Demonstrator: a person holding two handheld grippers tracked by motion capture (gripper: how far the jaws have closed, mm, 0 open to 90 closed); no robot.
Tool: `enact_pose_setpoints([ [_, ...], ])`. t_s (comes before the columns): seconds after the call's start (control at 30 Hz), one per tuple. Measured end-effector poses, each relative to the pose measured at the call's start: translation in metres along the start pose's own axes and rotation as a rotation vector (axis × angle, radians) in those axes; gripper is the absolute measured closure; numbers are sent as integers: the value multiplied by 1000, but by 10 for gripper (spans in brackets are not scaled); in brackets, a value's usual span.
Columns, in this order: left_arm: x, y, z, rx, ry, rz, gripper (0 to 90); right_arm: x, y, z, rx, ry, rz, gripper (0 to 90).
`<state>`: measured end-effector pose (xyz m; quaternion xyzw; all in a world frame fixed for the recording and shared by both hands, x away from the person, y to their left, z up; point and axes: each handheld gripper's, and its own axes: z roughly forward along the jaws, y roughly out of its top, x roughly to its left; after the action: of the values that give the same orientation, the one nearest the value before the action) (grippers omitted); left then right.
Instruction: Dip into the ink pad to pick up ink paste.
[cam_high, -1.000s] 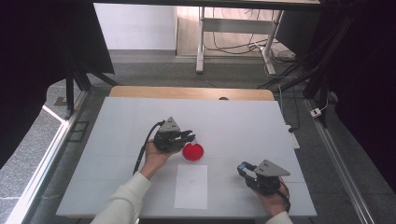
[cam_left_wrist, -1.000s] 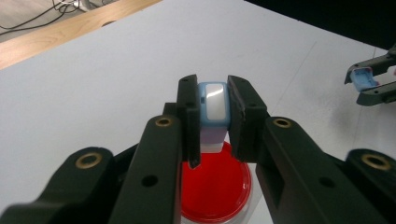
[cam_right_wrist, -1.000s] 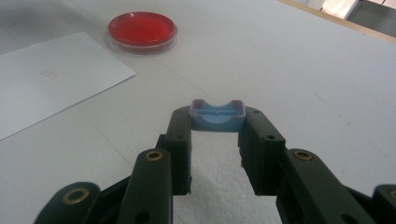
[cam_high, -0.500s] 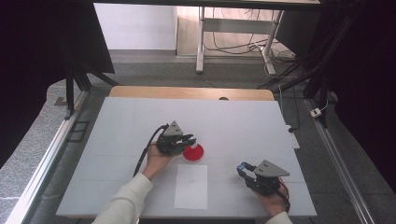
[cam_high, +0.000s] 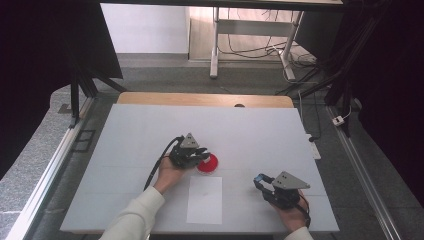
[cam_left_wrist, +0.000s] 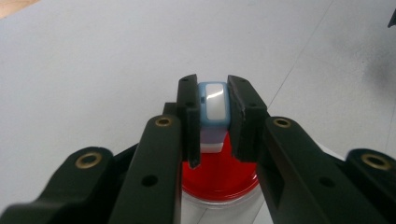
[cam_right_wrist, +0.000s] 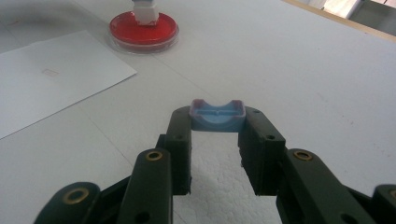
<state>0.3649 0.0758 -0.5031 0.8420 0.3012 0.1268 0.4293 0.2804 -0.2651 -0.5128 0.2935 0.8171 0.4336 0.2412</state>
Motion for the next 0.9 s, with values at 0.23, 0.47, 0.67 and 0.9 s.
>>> enact_pose_setpoints([
  [0.23,1,1,2,7,-2,-14,755,1,0,0,0,1,0,651],
  [0.47,2,2,5,14,-7,-27,756,1,0,0,5,-1,-3,651],
  [0.67,-1,7,10,45,9,-10,756,2,0,2,8,1,-6,651],
  [0.9,4,6,9,50,-19,-39,757,2,-1,2,5,0,-4,651],
])
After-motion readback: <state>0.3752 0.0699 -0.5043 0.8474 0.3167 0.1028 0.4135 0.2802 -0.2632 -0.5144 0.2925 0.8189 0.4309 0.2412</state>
